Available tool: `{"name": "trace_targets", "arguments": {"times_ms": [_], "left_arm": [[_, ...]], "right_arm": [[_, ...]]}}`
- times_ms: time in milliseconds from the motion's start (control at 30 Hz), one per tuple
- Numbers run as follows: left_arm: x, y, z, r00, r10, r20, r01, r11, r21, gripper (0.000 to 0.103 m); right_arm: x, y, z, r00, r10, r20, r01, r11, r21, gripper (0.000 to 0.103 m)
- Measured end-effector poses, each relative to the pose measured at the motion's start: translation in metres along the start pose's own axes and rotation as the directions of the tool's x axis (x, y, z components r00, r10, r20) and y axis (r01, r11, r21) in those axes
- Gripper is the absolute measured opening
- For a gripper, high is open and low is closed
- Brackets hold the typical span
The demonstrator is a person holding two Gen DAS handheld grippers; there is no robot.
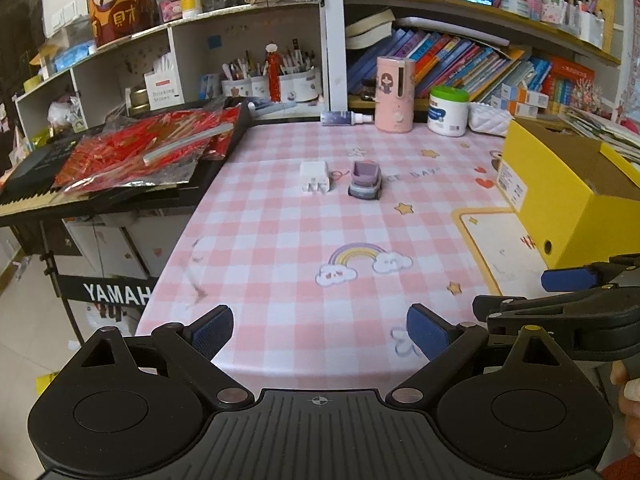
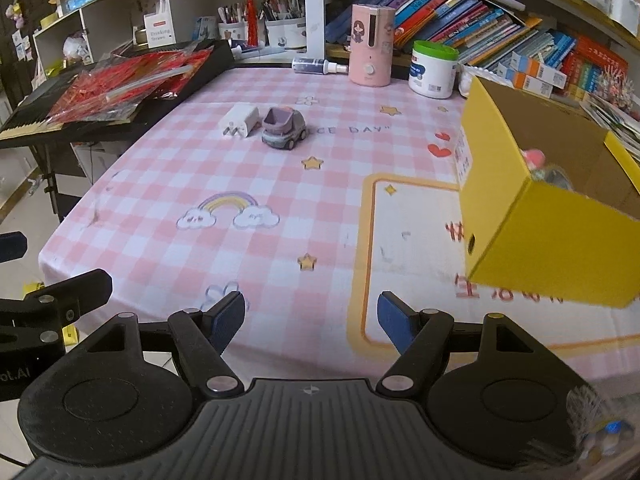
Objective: Organize objects
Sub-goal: 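Withdraw both grippers from the box toward the charger and toy car, then grasp the grey-purple toy car with the right gripper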
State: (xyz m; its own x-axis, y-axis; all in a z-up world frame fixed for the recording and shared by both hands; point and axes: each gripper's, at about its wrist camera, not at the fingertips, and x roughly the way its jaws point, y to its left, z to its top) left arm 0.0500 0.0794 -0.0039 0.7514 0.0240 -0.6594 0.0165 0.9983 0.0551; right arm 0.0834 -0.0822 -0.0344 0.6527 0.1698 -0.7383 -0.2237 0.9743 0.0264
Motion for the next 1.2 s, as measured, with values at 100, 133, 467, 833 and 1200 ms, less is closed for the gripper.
{"name": "trace_targets", "arguments": {"times_ms": [100,133,467,833,1200], "left_arm": [[0.011,0.000,0.009,1.000,0.006,-0.002,-0.006,1.000,-0.006,0.095],[0.015,0.000,0.013,1.000,0.008,-0.003,-0.008,1.000,-0.009,0.095],[0.049,0.000,0.042,0.999,0.036,-0.013,-0.037,0.999,-0.038,0.095],[0.082,0.005,0.072,0.996,0.088,-0.010,-0.088,0.994,-0.061,0.095],[0.119,0.016,0.096,0.991,0.132,-0.036,-0.135,0.987,-0.088,0.095]], "right_arm": [[0.011,-0.003,0.013,1.000,0.006,-0.001,-0.006,1.000,-0.006,0.072],[0.015,-0.004,0.017,1.000,0.007,-0.001,-0.007,1.000,-0.008,0.072],[0.048,-0.015,0.055,1.000,0.030,-0.004,-0.030,0.999,-0.031,0.072],[0.084,-0.019,0.098,0.997,0.077,0.031,-0.075,0.995,-0.064,0.072],[0.131,-0.007,0.138,0.992,0.115,0.048,-0.108,0.987,-0.120,0.072]]}}
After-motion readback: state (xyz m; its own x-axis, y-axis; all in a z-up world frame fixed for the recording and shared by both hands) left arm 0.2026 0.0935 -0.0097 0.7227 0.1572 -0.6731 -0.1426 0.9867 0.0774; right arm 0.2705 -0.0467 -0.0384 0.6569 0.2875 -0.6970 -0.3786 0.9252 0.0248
